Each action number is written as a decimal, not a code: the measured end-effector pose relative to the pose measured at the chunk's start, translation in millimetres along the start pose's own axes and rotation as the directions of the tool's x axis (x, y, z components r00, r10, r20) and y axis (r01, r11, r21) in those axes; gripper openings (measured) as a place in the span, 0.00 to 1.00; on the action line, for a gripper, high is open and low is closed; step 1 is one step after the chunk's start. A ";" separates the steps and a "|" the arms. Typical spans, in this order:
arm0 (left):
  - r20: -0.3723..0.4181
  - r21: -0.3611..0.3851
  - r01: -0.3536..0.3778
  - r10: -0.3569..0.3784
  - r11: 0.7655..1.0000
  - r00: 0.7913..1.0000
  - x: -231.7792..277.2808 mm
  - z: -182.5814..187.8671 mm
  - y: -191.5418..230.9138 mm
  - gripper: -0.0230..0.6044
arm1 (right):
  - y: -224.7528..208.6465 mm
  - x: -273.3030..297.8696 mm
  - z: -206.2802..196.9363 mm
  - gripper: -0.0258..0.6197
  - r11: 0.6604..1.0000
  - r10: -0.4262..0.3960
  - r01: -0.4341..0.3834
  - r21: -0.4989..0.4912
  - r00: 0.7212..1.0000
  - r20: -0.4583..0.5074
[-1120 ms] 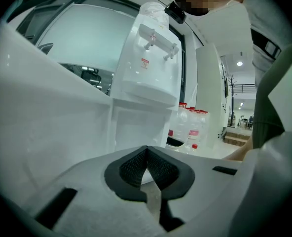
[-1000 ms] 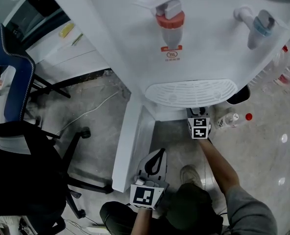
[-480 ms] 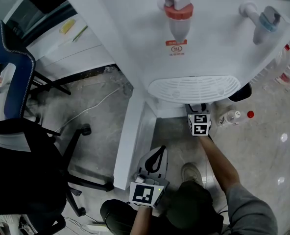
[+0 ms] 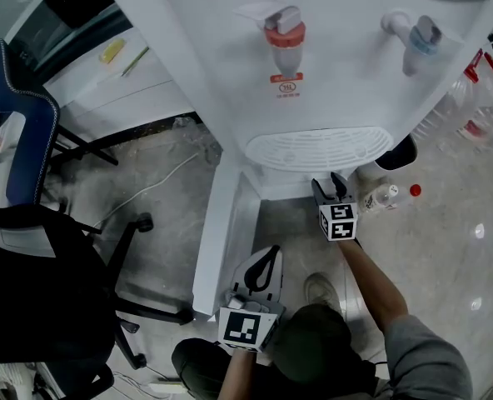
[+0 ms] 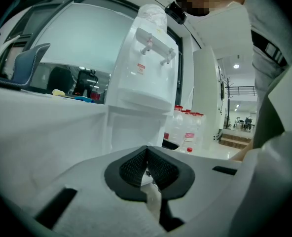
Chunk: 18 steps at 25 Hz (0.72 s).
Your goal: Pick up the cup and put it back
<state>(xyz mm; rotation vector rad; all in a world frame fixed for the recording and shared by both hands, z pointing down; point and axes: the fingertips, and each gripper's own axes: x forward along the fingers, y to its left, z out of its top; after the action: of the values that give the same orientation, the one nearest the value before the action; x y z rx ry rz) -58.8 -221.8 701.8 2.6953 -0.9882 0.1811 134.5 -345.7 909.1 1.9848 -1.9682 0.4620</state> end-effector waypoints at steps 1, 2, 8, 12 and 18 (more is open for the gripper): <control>-0.001 0.000 -0.001 0.001 1.000 1.000 -1.5 2.9 -0.4 0.05 | 0.7 -3.7 3.3 0.38 1.000 0.002 -0.002 0.000 1.000 0.006; 0.000 -0.003 -0.003 0.003 1.000 1.000 -2.7 6.5 -0.5 0.05 | 1.9 -7.5 7.4 0.36 1.000 0.007 -0.007 -0.001 1.000 0.010; 0.003 -0.028 -0.005 0.005 1.000 1.000 -14.0 38.5 -8.2 0.05 | 20.4 -56.4 47.1 0.16 0.997 0.075 -0.074 -0.022 0.997 0.016; -0.020 -0.056 -0.018 0.017 0.998 1.000 -32.8 76.8 -16.0 0.05 | 36.4 -99.6 86.6 0.08 0.992 0.120 -0.119 -0.044 0.993 0.015; -0.071 -0.069 -0.045 0.040 0.997 0.997 -67.9 150.7 -23.6 0.05 | 61.2 -169.2 167.2 0.06 0.986 0.164 -0.164 0.003 0.986 0.042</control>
<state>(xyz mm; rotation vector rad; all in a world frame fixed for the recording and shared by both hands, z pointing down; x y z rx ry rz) -91.2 -206.1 538.8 2.5878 -1.0129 0.2416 74.5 -266.5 684.5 1.8581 -2.1694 0.4695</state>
